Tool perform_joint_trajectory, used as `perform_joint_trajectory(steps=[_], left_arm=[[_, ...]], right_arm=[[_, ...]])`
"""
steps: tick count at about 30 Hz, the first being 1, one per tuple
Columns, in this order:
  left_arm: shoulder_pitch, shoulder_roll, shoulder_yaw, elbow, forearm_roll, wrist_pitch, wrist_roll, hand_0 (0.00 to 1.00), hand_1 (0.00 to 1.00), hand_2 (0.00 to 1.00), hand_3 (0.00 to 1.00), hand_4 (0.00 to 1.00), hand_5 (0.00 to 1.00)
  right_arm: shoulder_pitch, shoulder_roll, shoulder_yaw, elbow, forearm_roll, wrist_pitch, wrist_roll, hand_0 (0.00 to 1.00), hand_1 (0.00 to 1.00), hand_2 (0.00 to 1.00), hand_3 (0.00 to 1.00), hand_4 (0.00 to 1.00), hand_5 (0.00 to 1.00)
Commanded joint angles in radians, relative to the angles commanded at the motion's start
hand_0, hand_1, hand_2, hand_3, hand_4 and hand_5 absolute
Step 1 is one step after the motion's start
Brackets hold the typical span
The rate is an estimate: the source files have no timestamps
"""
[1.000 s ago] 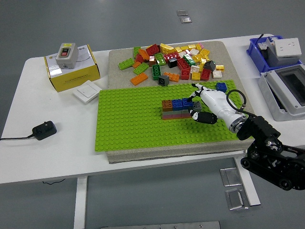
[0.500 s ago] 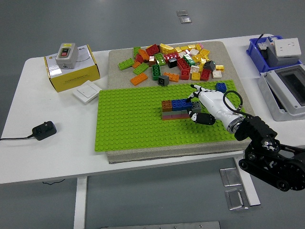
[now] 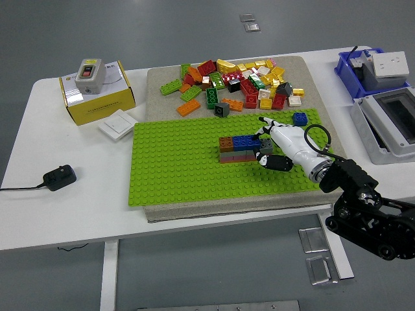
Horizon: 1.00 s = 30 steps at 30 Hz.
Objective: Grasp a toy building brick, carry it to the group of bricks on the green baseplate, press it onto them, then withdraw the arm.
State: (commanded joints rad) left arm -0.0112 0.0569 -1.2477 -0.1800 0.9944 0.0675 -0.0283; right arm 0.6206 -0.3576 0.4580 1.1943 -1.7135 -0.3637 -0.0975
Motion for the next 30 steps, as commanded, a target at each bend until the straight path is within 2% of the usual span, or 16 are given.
perform_joint_trajectory(steps=[5, 6, 11, 12, 17, 18, 21, 27, 30], left_arm=[[0.003, 0.0, 0.002, 0.0, -0.004, 0.002, -0.001, 0.662, 0.662, 0.58, 0.598, 0.192, 0.701], [0.004, 0.0, 0.001, 0.0, -0.004, 0.003, -0.001, 0.662, 0.661, 0.581, 0.598, 0.191, 0.7], [0.008, 0.001, -0.002, 0.0, -0.002, 0.005, 0.002, 0.662, 0.661, 0.581, 0.598, 0.191, 0.7], [0.009, 0.001, -0.003, 0.0, -0.001, 0.006, 0.002, 0.662, 0.661, 0.582, 0.598, 0.19, 0.701], [0.014, 0.002, -0.007, 0.0, 0.006, 0.006, 0.007, 0.662, 0.661, 0.582, 0.598, 0.19, 0.701], [0.017, 0.003, -0.01, 0.0, 0.009, 0.006, 0.008, 0.662, 0.661, 0.582, 0.599, 0.19, 0.701], [0.025, 0.003, -0.019, 0.0, 0.019, 0.005, 0.01, 0.662, 0.661, 0.582, 0.599, 0.19, 0.701], [0.056, -0.003, -0.048, 0.0, 0.034, 0.001, 0.01, 0.662, 0.661, 0.582, 0.599, 0.19, 0.701], [0.069, -0.003, -0.064, 0.0, 0.053, -0.002, 0.013, 0.662, 0.66, 0.583, 0.6, 0.19, 0.699]], right_arm=[[-0.001, -0.014, 0.035, 0.037, -0.002, -0.005, 0.042, 0.804, 0.879, 0.982, 0.649, 0.538, 0.458], [-0.002, -0.019, 0.047, 0.05, -0.011, -0.006, 0.045, 0.804, 0.871, 0.952, 0.662, 0.535, 0.456], [-0.016, -0.039, 0.127, 0.087, -0.045, -0.023, 0.044, 0.804, 0.871, 0.952, 0.662, 0.535, 0.456], [-0.019, -0.042, 0.145, 0.085, -0.054, -0.03, 0.039, 0.792, 0.869, 0.939, 0.705, 0.525, 0.428], [-0.044, -0.034, 0.247, -0.002, -0.088, -0.052, 0.013, 0.792, 0.869, 0.939, 0.705, 0.525, 0.428], [-0.056, -0.028, 0.276, -0.029, -0.096, -0.05, 0.006, 0.784, 0.856, 0.938, 0.804, 0.524, 0.401], [-0.085, -0.003, 0.334, -0.061, -0.112, -0.051, 0.003, 0.784, 0.856, 0.938, 0.804, 0.524, 0.401], [-0.155, 0.103, 0.497, -0.085, -0.129, -0.08, 0.04, 0.762, 0.831, 0.915, 0.81, 0.518, 0.405], [-0.171, 0.124, 0.562, -0.08, -0.109, -0.094, 0.063, 0.76, 0.829, 0.91, 0.808, 0.508, 0.403]])
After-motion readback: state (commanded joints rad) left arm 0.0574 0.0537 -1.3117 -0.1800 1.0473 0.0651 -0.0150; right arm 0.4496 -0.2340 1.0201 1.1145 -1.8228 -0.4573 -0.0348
